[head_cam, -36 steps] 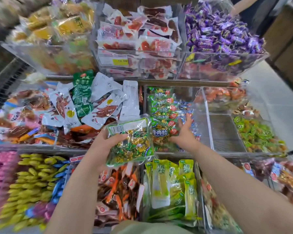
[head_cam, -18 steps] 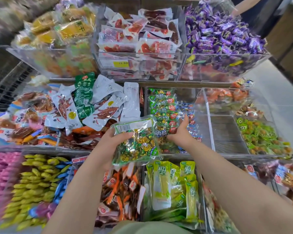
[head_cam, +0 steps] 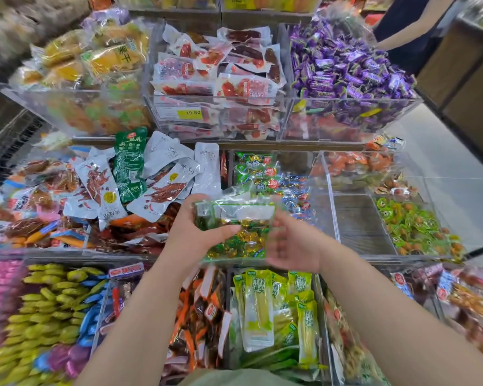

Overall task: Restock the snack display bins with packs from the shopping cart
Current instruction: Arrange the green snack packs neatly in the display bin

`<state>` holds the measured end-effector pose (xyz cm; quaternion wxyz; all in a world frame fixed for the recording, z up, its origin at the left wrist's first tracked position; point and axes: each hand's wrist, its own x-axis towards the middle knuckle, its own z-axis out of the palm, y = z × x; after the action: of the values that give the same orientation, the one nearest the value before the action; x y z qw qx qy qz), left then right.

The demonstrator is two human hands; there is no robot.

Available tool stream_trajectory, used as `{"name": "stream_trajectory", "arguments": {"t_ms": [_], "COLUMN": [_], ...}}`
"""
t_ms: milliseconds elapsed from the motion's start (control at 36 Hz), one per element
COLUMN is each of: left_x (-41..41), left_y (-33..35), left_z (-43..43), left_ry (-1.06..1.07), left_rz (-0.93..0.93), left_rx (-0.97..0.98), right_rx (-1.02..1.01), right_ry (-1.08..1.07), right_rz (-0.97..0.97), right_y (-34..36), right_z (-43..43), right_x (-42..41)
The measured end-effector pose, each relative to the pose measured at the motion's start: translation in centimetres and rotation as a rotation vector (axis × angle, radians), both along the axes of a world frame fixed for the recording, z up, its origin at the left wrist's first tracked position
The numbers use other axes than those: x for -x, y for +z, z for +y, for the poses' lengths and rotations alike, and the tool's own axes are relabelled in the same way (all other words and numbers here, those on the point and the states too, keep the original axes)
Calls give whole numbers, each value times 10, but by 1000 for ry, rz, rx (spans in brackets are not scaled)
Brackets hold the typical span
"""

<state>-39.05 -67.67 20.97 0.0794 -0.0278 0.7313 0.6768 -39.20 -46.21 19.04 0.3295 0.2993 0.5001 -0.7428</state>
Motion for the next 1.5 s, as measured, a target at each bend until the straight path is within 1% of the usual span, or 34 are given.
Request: {"name": "stream_trajectory", "arguments": {"t_ms": [56,83,194,250,333,389,472,556,611,667,722,778,833,889,944,1000,1028,1056,1083,1139,1194,1250,1306,1361,1417,1500], "left_x": [0,0,-1,-1,2,7,15,21,24,26,29,31,33,34,34,33,32,31,30,29,28,28,28,28,28,29], "left_y": [4,5,2,-1,-4,-7,-9,-10,-9,-6,-2,-1,0,0,0,-1,-2,-3,-5,-7,-8,-10,-11,-10,-8,-6], "left_z": [8,11,20,22,23,22,17,10,4,-2,-9,-15,-20,-22,-21,-19,-19,-18,-18,-17,-17,-18,-20,-22,-21,-18], "left_ry": [-10,-18,-58,-51,-13,4,22,101,148,193,233,246,241,243,243,230,221,209,194,151,114,112,142,167,163,146], "left_rz": [84,120,203,214,195,168,117,103,61,-3,-58,-77,-99,-121,-126,-128,-133,-140,-152,-173,-191,-212,-240,-255,-260,-296], "left_rx": [94,135,212,230,254,263,319,324,288,236,205,181,147,129,127,144,156,161,162,146,109,44,-41,-86,-119,-202], "right_rx": [180,229,267,337,370,393,390,339,234,21,-279,-650,-950,-1128,-1270,-1453,-1548,-1621,-1666,-1698,-1713,-1672,-1586,-1495,-1435,-1346], "right_ry": [172,225,477,455,476,437,327,279,266,245,235,307,473,670,926,1144,1204,1216,1186,1030,872,728,617,549,536,516], "right_rz": [-104,-125,-160,-229,-205,-212,-212,-193,-122,8,153,350,581,741,836,921,951,982,1006,1046,1029,989,969,953,907,756], "right_y": [0,1,5,3,-2,-5,-9,-9,-5,0,6,13,18,16,7,-7,-14,-23,-30,-40,-44,-44,-45,-46,-50,-56], "right_z": [-3,-4,-4,-2,0,0,5,15,21,28,37,43,43,36,22,8,3,0,-2,-2,3,11,20,27,30,23], "right_x": [-6,-9,-13,-13,-10,-5,6,15,22,29,36,41,46,49,50,47,45,43,41,38,36,33,30,25,20,20]}}
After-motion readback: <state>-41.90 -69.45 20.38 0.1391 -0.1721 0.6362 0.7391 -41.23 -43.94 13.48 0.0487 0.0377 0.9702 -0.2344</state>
